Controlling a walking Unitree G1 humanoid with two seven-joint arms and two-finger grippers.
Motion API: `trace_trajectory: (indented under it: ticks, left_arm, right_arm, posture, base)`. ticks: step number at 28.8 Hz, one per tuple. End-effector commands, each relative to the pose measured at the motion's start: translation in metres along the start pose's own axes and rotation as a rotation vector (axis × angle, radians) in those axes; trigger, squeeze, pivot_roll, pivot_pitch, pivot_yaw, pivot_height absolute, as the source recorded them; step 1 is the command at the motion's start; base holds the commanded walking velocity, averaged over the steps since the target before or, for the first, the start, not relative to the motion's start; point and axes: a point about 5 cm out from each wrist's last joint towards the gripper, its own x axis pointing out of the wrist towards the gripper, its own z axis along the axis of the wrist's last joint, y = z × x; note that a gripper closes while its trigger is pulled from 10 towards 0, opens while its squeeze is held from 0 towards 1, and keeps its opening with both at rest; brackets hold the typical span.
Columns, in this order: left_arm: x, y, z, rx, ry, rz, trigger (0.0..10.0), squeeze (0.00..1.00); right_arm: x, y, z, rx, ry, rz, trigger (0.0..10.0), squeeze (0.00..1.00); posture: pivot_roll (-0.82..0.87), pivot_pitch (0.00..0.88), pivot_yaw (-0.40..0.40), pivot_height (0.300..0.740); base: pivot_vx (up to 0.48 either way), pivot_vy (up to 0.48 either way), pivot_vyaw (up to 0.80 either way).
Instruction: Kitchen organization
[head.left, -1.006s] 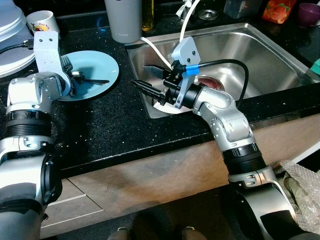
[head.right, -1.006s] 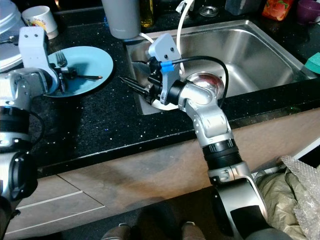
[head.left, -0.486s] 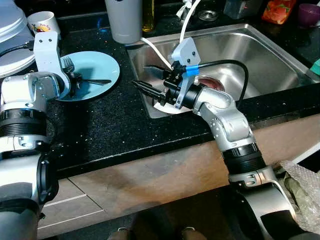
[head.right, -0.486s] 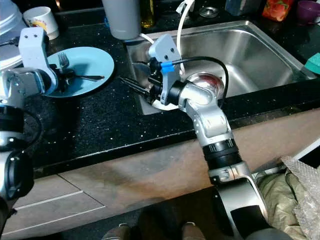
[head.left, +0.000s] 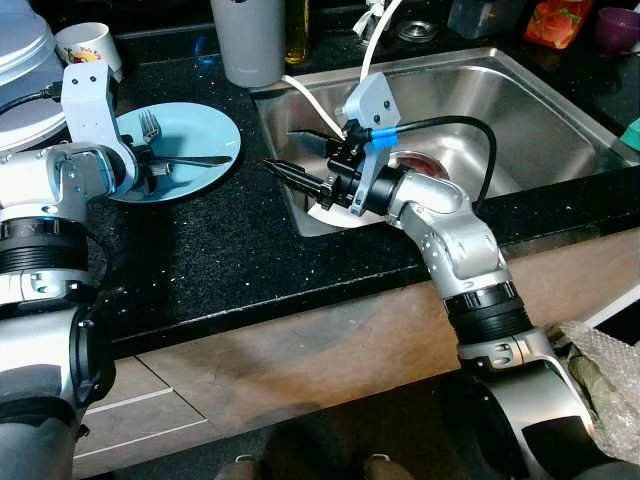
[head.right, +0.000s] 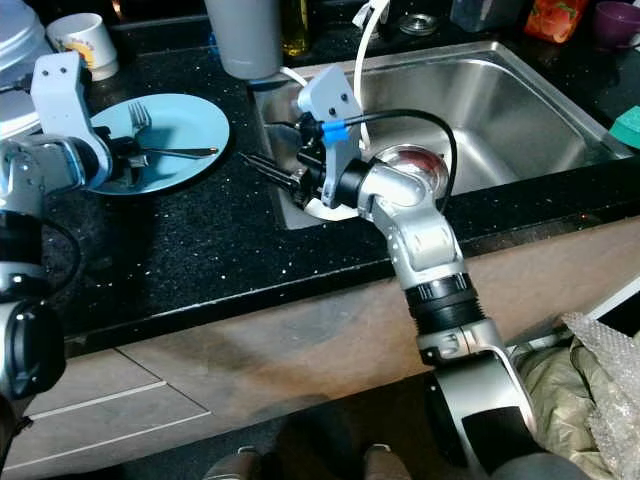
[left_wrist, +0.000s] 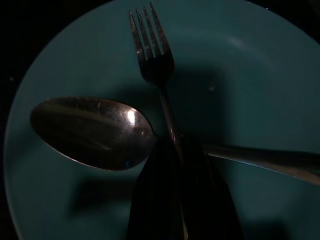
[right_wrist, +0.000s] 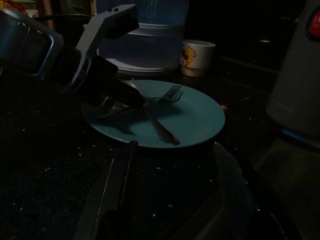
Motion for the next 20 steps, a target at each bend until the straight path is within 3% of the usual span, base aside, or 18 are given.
trace_trajectory:
  ticks: [1,4,8,12,15,17,20]
  left_arm:
    - [0.0,0.008,-0.003,0.041,0.001,0.045,0.0,0.0]
    - [-0.007,0.007,0.016,0.166,-0.142,0.07,0.0,0.0]
    - [-0.015,-0.001,0.032,0.207,-0.246,0.049,0.0,0.0]
    - [-0.031,-0.029,0.05,0.194,-0.404,-0.167,0.0,0.0]
    - [-0.037,-0.045,0.049,0.218,-0.447,-0.307,0.0,0.0]
    - [-0.043,-0.061,0.04,0.292,-0.46,-0.424,0.0,0.0]
    - [-0.045,-0.068,0.033,0.316,-0.465,-0.478,0.0,0.0]
  right_arm:
    - [-0.001,-0.002,0.003,-0.006,-0.019,-0.002,10.0,0.0]
    - [-0.001,-0.004,0.005,-0.004,-0.025,-0.009,10.0,0.0]
    - [-0.001,-0.005,0.006,0.002,-0.033,-0.015,10.0,0.0]
    - [-0.002,-0.007,0.01,0.019,-0.059,-0.032,10.0,0.0]
    - [-0.001,-0.007,0.012,0.025,-0.073,-0.044,10.0,0.0]
    - [-0.001,-0.006,0.016,0.033,-0.094,-0.057,10.0,0.0]
    - [-0.002,-0.005,0.019,0.041,-0.108,-0.069,10.0,0.0]
  posture:
    - [0.05,0.168,0.022,0.74]
    - [0.05,0.17,0.021,0.74]
    - [0.05,0.171,0.019,0.74]
    - [0.05,0.17,0.016,0.74]
    - [0.05,0.17,0.017,0.74]
    - [0.05,0.17,0.024,0.74]
    - [0.05,0.171,0.028,0.74]
  base:
    - [0.0,0.0,0.0]
    - [0.0,0.0,0.0]
    - [0.0,0.0,0.0]
    - [0.0,0.0,0.0]
    - [0.0,0.0,0.0]
    - [0.0,0.0,0.0]
    - [0.0,0.0,0.0]
